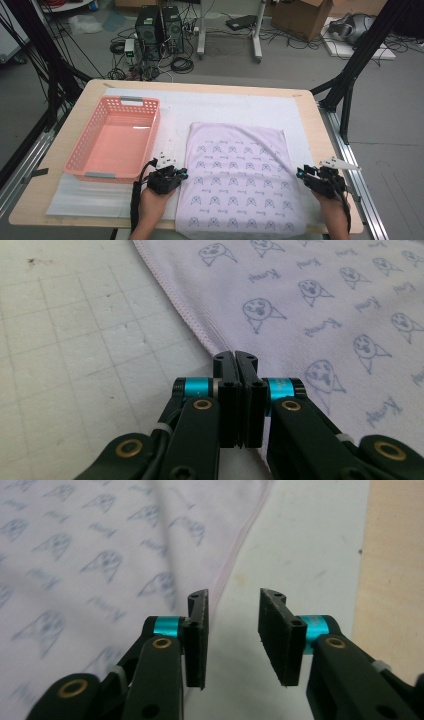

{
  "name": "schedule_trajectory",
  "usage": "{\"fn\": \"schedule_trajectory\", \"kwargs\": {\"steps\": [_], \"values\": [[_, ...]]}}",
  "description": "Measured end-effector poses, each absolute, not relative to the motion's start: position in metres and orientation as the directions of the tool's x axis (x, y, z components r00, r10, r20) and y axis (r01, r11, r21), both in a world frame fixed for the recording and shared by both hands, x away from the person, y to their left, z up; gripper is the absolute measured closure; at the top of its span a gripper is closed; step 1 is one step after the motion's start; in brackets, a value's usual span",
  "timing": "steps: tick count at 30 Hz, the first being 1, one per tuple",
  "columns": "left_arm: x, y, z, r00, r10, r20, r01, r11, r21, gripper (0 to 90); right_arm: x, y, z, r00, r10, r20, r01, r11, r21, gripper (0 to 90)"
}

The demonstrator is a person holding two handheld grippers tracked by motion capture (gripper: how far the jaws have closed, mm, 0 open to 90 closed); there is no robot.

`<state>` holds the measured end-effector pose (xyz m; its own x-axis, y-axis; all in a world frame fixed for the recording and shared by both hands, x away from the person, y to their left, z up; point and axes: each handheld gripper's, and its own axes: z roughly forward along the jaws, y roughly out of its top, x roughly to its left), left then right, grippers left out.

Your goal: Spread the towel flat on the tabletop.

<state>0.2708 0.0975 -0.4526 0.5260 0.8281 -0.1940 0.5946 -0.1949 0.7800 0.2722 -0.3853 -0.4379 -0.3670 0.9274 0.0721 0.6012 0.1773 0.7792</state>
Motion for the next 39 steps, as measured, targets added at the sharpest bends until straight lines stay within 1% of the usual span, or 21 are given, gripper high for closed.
{"fn": "schedule_trajectory", "kwargs": {"steps": [4, 7, 10, 11, 12, 14, 15, 16, 17, 18, 19, 22, 25, 27, 29, 31, 32, 33, 35, 37, 39], "values": [[0.263, 0.107, -0.453, 0.522, 0.827, -0.208, 0.6, -0.183, 0.779, 88.5, 0.306, -0.379, -0.441, -0.379, 0.921, 0.088, 0.626, 0.186, 0.757, 65.8], [0.256, 0.113, -0.453, 0.529, 0.82, -0.217, 0.6, -0.181, 0.78, 88.4, 0.327, -0.371, -0.441, -0.389, 0.918, 0.073, 0.632, 0.209, 0.746, 65.2], [0.254, 0.113, -0.453, 0.533, 0.82, -0.208, 0.594, -0.187, 0.783, 88.2, 0.342, -0.367, -0.445, -0.404, 0.911, 0.086, 0.654, 0.221, 0.723, 76.4], [0.255, 0.113, -0.453, 0.534, 0.818, -0.214, 0.594, -0.183, 0.783, 87.8, 0.344, -0.367, -0.445, -0.408, 0.908, 0.097, 0.65, 0.214, 0.729, 86.6], [0.255, 0.113, -0.453, 0.533, 0.818, -0.215, 0.592, -0.18, 0.786, 86.7, 0.345, -0.367, -0.445, -0.416, 0.903, 0.105, 0.651, 0.215, 0.728, 88.2], [0.256, 0.114, -0.453, 0.535, 0.815, -0.222, 0.582, -0.166, 0.796, 78.0, 0.346, -0.365, -0.445, -0.404, 0.913, 0.053, 0.638, 0.24, 0.732, 88.8], [0.257, 0.114, -0.452, 0.536, 0.814, -0.222, 0.57, -0.154, 0.807, 70.9, 0.345, -0.365, -0.444, -0.374, 0.928, 0.008, 0.634, 0.249, 0.732, 88.7], [0.258, 0.114, -0.452, 0.532, 0.814, -0.231, 0.561, -0.135, 0.817, 62.8, 0.345, -0.366, -0.445, -0.352, 0.936, 0.012, 0.636, 0.23, 0.736, 88.6], [0.26, 0.114, -0.451, 0.536, 0.809, -0.241, 0.552, -0.12, 0.825, 56.6, 0.345, -0.368, -0.445, -0.334, 0.942, 0.046, 0.644, 0.192, 0.74, 86.8], [0.262, 0.114, -0.45, 0.555, 0.793, -0.251, 0.533, -0.107, 0.84, 51.8, 0.344, -0.368, -0.445, -0.323, 0.945, 0.058, 0.647, 0.176, 0.742, 81.5], [0.264, 0.113, -0.449, 0.571, 0.782, -0.249, 0.512, -0.103, 0.852, 47.3, 0.341, -0.368, -0.443, -0.319, 0.947, 0.041, 0.636, 0.182, 0.75, 78.5], [0.269, 0.112, -0.446, 0.615, 0.744, -0.263, 0.467, -0.074, 0.881, 40.6, 0.327, -0.371, -0.435, -0.345, 0.938, 0.019, 0.594, 0.203, 0.779, 67.6], [0.278, 0.114, -0.441, 0.641, 0.714, -0.283, 0.44, -0.038, 0.897, 40.1, 0.307, -0.379, -0.429, -0.387, 0.92, 0.062, 0.558, 0.18, 0.81, 53.2], [0.282, 0.115, -0.439, 0.651, 0.705, -0.282, 0.42, -0.025, 0.907, 38.6, 0.294, -0.381, -0.429, -0.431, 0.898, 0.084, 0.53, 0.176, 0.83, 47.2], [0.284, 0.115, -0.438, 0.682, 0.695, -0.226, 0.368, -0.059, 0.928, 38.7, 0.279, -0.381, -0.43, -0.474, 0.877, 0.079, 0.498, 0.193, 0.845, 37.9], [0.282, 0.113, -0.439, 0.713, 0.691, -0.116, 0.267, -0.115, 0.957, 38.9, 0.271, -0.379, -0.43, -0.51, 0.856, 0.082, 0.483, 0.207, 0.851, 30.0], [0.282, 0.113, -0.439, 0.722, 0.682, -0.119, 0.267, -0.115, 0.957, 39.2, 0.269, -0.378, -0.43, -0.517, 0.852, 0.08, 0.478, 0.21, 0.853, 26.9], [0.282, 0.112, -0.439, 0.717, 0.683, -0.14, 0.287, -0.106, 0.952, 37.8, 0.265, -0.377, -0.429, -0.519, 0.851, 0.081, 0.468, 0.204, 0.86, 24.1], [0.283, 0.112, -0.438, 0.702, 0.691, -0.171, 0.319, -0.091, 0.943, 28.7, 0.261, -0.375, -0.429, -0.518, 0.851, 0.085, 0.458, 0.192, 0.868, 20.2], [0.283, 0.112, -0.437, 0.69, 0.699, -0.187, 0.328, -0.071, 0.942, 28.2, 0.259, -0.374, -0.43, -0.521, 0.849, 0.085, 0.461, 0.196, 0.865, 20.0], [0.283, 0.111, -0.436, 0.681, 0.702, -0.209, 0.34, -0.05, 0.939, 24.9, 0.257, -0.373, -0.432, -0.52, 0.849, 0.089, 0.474, 0.2, 0.858, 19.9]]}}
